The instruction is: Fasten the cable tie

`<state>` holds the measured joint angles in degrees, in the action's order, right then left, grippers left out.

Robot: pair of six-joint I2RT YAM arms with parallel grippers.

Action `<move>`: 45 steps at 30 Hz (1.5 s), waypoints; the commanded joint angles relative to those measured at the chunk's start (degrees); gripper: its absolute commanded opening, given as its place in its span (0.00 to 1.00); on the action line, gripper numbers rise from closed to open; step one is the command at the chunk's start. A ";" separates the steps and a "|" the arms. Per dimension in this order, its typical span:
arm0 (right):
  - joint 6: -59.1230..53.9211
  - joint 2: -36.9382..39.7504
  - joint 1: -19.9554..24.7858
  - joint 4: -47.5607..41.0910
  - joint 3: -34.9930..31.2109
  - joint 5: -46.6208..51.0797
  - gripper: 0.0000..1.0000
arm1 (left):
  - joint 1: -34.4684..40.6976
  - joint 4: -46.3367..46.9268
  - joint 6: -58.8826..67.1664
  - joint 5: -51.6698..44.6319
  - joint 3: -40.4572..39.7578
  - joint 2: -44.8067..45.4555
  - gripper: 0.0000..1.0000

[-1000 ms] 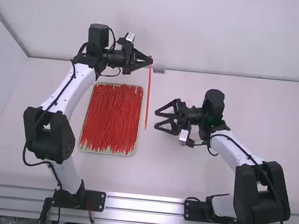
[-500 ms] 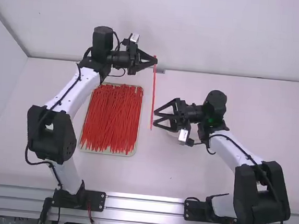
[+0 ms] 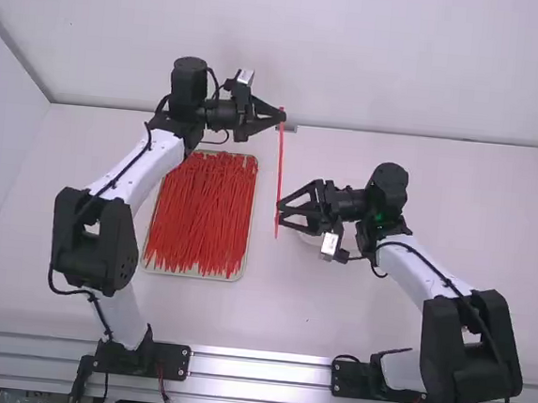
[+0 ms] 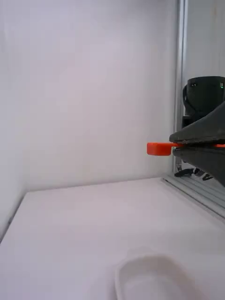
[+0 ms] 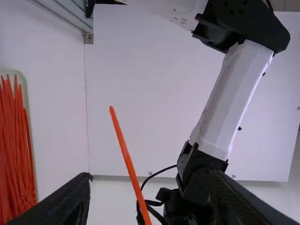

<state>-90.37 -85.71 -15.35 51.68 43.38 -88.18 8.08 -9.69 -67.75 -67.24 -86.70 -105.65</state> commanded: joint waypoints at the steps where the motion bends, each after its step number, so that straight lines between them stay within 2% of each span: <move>1: 0.52 -0.11 0.09 0.26 -0.28 -0.31 0.66 | 0.72 -0.48 -0.48 -0.59 1.53 -0.44 0.02; 4: 0.55 -0.11 0.09 0.28 -0.28 -0.26 0.65 | 1.05 -0.42 0.20 0.17 1.92 -0.44 0.02; 8: 0.57 -0.11 0.04 0.63 -0.28 -0.31 0.59 | 1.68 -0.39 0.02 0.70 2.36 -0.44 0.02; 10: 0.59 -0.11 -0.02 0.63 -0.28 -0.33 0.50 | 1.68 -1.33 -0.17 0.79 2.47 -0.44 0.02; 11: 0.59 -0.11 -0.02 0.63 -0.28 -0.33 0.49 | 1.68 -1.40 -0.17 0.79 2.49 -0.44 0.02; 16: 0.59 -0.11 0.63 0.61 -0.28 -0.42 0.25 | 1.68 -1.73 0.04 0.90 2.60 -0.44 0.02; 21: 0.63 -0.11 1.07 0.44 -0.28 -0.50 0.14 | 1.68 -1.73 0.04 1.09 2.67 -0.44 0.02; 23: 0.90 -0.11 1.07 0.42 -0.31 -0.55 0.03 | 1.68 -1.60 0.13 1.88 2.67 -0.44 0.02; 25: 2.60 -0.11 1.07 0.68 -0.31 -0.46 0.00 | 1.68 -1.31 0.22 2.23 2.69 -0.44 0.02; 45: 3.15 -0.13 1.60 0.61 -0.35 -0.44 0.00 | 1.68 -1.33 0.66 2.38 2.75 -0.44 0.02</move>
<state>-87.83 -85.71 -13.98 52.14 43.38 -88.07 9.41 -10.98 -67.92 -64.66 -84.68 -105.65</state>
